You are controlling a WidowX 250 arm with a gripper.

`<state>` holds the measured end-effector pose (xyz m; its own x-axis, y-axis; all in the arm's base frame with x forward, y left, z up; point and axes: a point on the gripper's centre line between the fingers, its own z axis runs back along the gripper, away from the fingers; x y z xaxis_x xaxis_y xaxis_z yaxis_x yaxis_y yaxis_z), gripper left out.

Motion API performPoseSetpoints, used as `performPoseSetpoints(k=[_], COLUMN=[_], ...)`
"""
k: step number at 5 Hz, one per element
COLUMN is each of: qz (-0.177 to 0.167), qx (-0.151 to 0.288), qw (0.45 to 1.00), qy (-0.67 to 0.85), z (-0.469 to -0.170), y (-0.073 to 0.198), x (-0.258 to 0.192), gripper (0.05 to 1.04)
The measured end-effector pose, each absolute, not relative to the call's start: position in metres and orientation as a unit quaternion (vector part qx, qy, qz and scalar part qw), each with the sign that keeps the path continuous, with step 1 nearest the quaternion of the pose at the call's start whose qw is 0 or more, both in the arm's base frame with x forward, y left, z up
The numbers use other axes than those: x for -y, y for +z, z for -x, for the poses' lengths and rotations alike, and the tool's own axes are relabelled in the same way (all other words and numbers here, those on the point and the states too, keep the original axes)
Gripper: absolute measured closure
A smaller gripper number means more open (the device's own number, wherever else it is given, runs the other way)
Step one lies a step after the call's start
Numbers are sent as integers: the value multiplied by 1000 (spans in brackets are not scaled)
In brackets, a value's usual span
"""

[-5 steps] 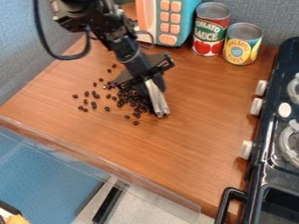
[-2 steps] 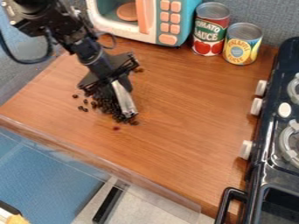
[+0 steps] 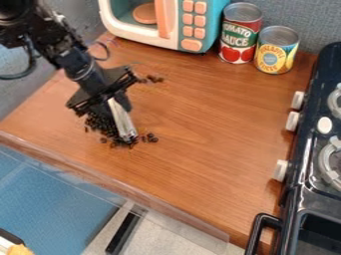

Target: Sweep into pile

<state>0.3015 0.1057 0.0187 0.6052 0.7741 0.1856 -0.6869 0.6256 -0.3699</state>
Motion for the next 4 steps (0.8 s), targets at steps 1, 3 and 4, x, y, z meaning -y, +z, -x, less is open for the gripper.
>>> performPoseSetpoints(k=[1,3,4], qz=[133,160,176], qx=[165,165,177], qw=[886,881,875], qy=[412,414,414], z=[-302,-320,-334], y=[19,35,52], x=[-105,-87,-79], gripper=[717,717,717])
